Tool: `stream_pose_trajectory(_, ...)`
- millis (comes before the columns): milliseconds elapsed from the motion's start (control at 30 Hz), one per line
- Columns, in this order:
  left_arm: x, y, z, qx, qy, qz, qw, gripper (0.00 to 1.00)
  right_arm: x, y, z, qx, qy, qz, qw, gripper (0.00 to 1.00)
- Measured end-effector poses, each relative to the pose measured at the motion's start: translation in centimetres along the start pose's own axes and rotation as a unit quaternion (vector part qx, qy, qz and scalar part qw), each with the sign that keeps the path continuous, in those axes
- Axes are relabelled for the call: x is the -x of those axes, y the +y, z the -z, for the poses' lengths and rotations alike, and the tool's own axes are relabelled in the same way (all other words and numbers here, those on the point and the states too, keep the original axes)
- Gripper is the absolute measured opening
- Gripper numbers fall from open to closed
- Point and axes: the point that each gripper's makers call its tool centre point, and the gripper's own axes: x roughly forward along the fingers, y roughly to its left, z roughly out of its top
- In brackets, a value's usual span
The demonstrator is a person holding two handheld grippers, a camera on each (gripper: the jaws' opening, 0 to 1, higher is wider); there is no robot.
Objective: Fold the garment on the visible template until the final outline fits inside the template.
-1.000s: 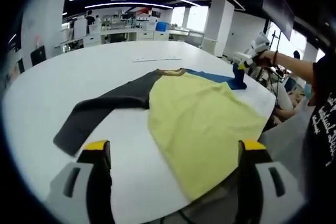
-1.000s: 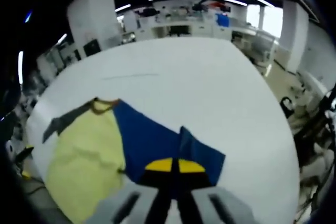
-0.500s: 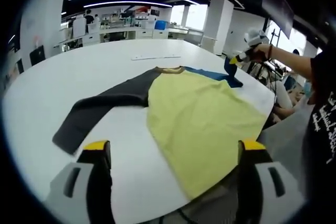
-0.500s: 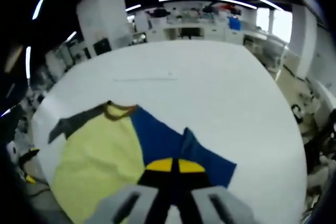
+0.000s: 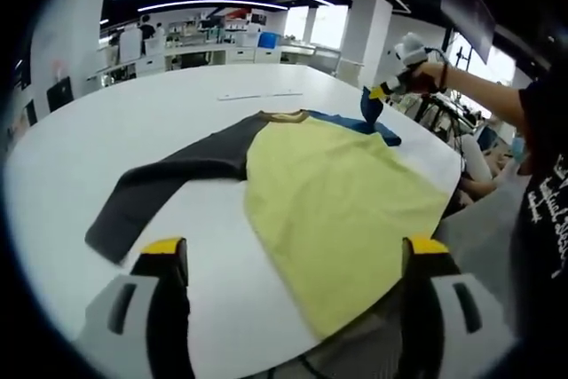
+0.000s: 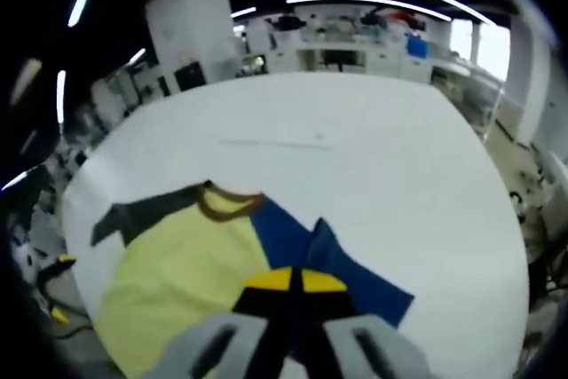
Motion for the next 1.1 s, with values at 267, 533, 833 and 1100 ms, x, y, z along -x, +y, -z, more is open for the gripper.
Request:
stream_pose_trajectory(267,-0.2,-0.4,-0.1,0.005,0.002,0.003,1.0,0.97,-0.8,2.2,-1.1,0.003,0.003,-0.019,0.9998,0.0)
stream_pose_trajectory(533,-0.5,-0.5,0.0,0.007,0.005,0.008,0.9999,0.97,-1.9,4.3,-2.0,0.006,-0.001,-0.036,0.9993,0.0)
stream_pose_trajectory(833,-0.6,-0.4,0.2,0.008,0.008,0.01,0.9999,0.97,-3.0,7.4,-3.0,0.012,-0.002,-0.059,0.9982,0.0)
stream_pose_trajectory(1100,-0.7,-0.4,0.6,0.014,0.007,0.014,0.9998,0.98,-4.3,9.9,-3.4,0.027,0.0,-0.071,0.9971,0.0)
